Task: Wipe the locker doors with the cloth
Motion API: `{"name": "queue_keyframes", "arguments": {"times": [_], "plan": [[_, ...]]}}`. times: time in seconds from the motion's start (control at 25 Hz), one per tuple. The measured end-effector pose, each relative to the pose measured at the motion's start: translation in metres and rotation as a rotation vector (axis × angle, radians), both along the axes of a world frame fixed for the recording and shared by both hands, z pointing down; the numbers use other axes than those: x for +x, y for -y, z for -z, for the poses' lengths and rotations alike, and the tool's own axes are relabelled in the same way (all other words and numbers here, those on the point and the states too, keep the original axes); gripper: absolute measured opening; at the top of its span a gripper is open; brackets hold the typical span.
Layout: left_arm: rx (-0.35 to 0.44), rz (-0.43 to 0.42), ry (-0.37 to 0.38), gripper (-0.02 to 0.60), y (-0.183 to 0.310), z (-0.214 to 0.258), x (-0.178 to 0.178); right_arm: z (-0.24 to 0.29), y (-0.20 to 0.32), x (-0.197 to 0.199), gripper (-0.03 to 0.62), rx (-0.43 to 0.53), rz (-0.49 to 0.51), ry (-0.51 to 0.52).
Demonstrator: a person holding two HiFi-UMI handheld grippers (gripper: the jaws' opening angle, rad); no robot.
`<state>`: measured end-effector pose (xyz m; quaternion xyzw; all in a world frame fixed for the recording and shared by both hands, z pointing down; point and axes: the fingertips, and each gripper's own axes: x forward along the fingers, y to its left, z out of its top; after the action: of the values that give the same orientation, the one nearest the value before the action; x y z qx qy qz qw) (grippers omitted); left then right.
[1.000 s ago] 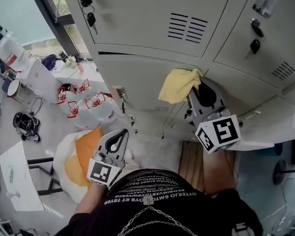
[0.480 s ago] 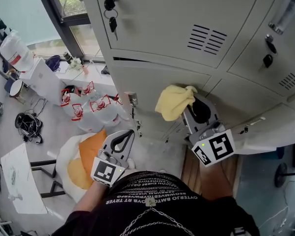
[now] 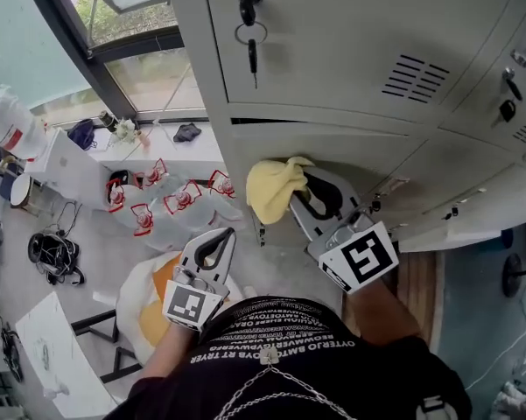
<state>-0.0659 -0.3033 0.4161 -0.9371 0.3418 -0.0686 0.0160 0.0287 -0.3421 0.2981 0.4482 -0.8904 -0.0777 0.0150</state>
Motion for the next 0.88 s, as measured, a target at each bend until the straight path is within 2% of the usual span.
{"name": "queue_keyframes", "arguments": {"times": [0.16,0.36,0.64,0.88], "plan": [[0.007,-0.056,-0.013,0.003,0.012,-0.001,-0.007,-0.002,0.01,-0.021,0.069,0.012,-0.038,-0.027],[0.01,-0.142,-0.021,0.003,0.022,0.002,0.0,-0.002,0.016,-0.019,0.069,0.019,-0.106,-0.078],[-0.007,-0.234,-0.015,0.003,0.019,-0.005,0.023,-0.004,0.011,0.017,0.071,0.008,-0.212,-0.06],[-0.004,-0.214,-0.025,0.003,0.02,-0.001,0.035,-0.008,0.004,0.063,0.072,-0.01,-0.288,-0.087]]}}
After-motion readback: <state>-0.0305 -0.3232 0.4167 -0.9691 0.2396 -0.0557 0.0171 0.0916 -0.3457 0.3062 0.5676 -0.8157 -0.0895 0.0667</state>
